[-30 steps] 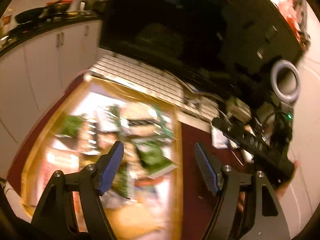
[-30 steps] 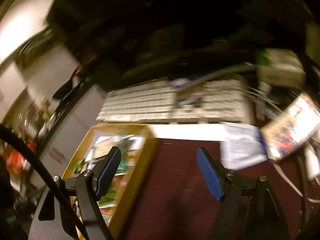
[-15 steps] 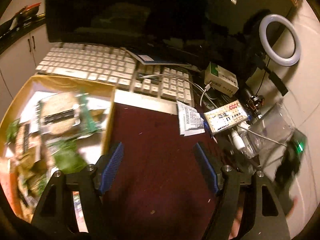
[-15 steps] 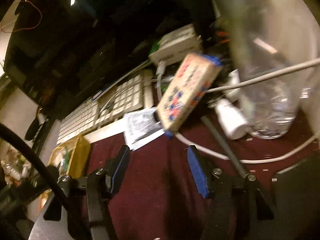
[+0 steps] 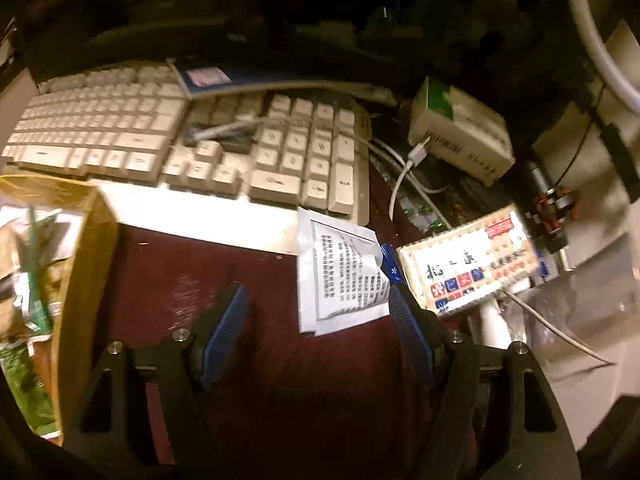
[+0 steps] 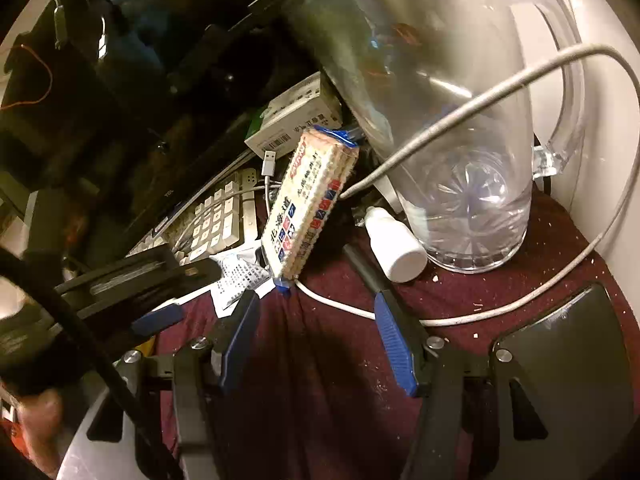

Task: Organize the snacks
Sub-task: 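Grasp the white paper sachet on the cloth with the left tool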

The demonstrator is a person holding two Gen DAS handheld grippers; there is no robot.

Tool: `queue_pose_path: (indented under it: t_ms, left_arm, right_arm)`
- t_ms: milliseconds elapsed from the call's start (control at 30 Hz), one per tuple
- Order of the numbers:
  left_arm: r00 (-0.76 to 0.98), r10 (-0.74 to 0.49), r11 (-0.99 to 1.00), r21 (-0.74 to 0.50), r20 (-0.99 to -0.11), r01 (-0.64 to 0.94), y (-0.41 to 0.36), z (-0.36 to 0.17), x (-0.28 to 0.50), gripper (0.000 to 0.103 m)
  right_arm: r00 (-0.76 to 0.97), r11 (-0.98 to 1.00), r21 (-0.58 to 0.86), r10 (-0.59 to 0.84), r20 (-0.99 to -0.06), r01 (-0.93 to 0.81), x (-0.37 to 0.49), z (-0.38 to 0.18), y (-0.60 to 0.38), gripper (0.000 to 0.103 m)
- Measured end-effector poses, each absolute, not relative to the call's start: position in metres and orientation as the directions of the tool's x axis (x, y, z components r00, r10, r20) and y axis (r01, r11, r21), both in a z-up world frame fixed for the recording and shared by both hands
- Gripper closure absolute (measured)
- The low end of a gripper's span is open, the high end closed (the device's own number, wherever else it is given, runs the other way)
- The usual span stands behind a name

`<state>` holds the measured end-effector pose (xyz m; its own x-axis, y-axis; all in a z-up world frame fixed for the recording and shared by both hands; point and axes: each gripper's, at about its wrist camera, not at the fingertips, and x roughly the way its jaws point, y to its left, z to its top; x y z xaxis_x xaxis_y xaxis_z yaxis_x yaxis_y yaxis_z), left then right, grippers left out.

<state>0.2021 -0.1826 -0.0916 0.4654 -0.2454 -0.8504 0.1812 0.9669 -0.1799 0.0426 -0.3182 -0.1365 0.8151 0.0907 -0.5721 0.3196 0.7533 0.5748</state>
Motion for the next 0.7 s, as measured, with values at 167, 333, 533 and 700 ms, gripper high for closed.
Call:
queue_pose_path:
  t_ms: [167,333,533,700]
  left_arm:
    - [0.458,-0.244,0.967,-0.181,-0.855,0.176,-0.197,-0.107,0.216,0.039]
    - [0.479,-0.229,0.969,-0.150,-0.847,0.197,-0.198,-0.101,0.204,0.056]
    - [0.453,-0.305,0.950,-0.235,-0.838,0.205,-0.168,-0.093,0.178,0.087]
    - [0.443,-0.378,0.925,-0.310,-0.813,0.219,-0.127,-0.088,0.145,0.092]
  right_arm:
    - [0.817,0.745,0.593,0.114,-0.565,0.305,0.041,-0.139,-0.320,0.043]
    - [0.817,0.743,0.595,0.115,-0.565,0.307,0.041,-0.139,-0.319,0.043]
    - [0.816,0.749,0.584,0.104,-0.568,0.312,0.040,-0.138,-0.318,0.043]
    - [0.811,0.752,0.582,0.111,-0.574,0.309,0.045,-0.139,-0.316,0.043]
